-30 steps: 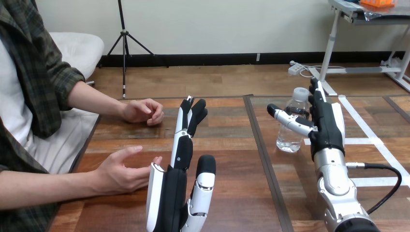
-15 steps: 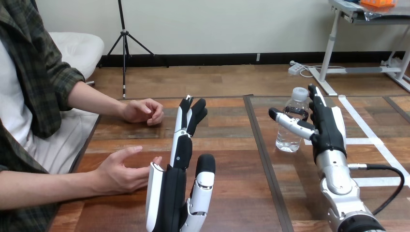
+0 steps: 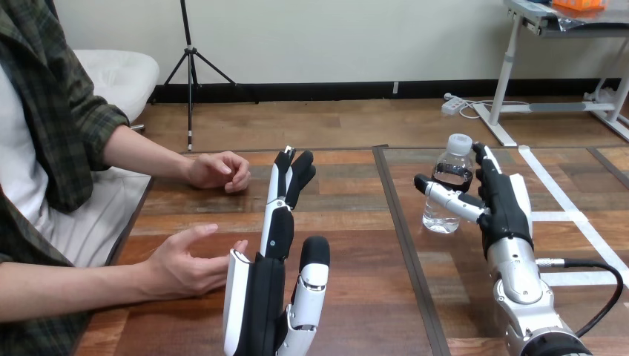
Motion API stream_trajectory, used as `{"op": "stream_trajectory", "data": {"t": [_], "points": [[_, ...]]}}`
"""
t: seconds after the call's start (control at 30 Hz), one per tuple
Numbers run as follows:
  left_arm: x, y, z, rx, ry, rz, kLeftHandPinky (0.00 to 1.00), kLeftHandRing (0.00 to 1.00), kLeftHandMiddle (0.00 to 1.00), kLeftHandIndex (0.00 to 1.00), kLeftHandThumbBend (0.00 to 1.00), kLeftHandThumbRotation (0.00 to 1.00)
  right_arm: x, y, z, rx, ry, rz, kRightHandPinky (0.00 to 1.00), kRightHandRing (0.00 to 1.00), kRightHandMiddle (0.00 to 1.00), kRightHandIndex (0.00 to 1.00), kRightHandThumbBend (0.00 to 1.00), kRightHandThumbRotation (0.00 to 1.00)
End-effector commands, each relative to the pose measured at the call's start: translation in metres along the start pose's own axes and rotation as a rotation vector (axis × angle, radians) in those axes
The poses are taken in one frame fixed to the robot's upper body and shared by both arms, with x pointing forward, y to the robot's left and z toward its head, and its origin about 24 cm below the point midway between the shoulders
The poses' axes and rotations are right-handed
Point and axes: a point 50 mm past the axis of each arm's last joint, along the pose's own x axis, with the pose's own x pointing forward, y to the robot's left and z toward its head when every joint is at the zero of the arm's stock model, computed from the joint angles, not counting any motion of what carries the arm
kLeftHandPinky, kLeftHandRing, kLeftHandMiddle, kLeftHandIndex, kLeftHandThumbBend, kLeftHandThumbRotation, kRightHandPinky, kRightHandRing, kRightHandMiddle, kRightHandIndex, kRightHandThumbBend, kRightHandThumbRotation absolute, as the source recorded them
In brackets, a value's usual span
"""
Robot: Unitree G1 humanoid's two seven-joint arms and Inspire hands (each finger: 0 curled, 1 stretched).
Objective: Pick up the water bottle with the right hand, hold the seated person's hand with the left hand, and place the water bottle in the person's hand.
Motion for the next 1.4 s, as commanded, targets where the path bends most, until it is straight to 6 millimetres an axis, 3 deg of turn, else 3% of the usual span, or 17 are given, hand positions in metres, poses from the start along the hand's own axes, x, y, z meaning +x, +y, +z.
{"op": "stream_trajectory", "data": {"t": [0.0,1.37], "points": [[0.0009,-0.007,0.0104,-0.031,-0.019,0.063,1.0,0.93,0.95,1.0,0.27,1.0,0.0186,0.0011,0.0429,-0.005,-0.114,0.007,1.0,1.0,0.99,0.96,0.8,0.25],[-0.0009,-0.0051,0.0089,-0.027,-0.011,0.069,0.99,0.92,0.94,1.0,0.26,1.0,0.0184,0.0039,0.0364,-0.015,-0.058,-0.006,0.98,0.98,0.97,0.94,0.8,0.23]]}}
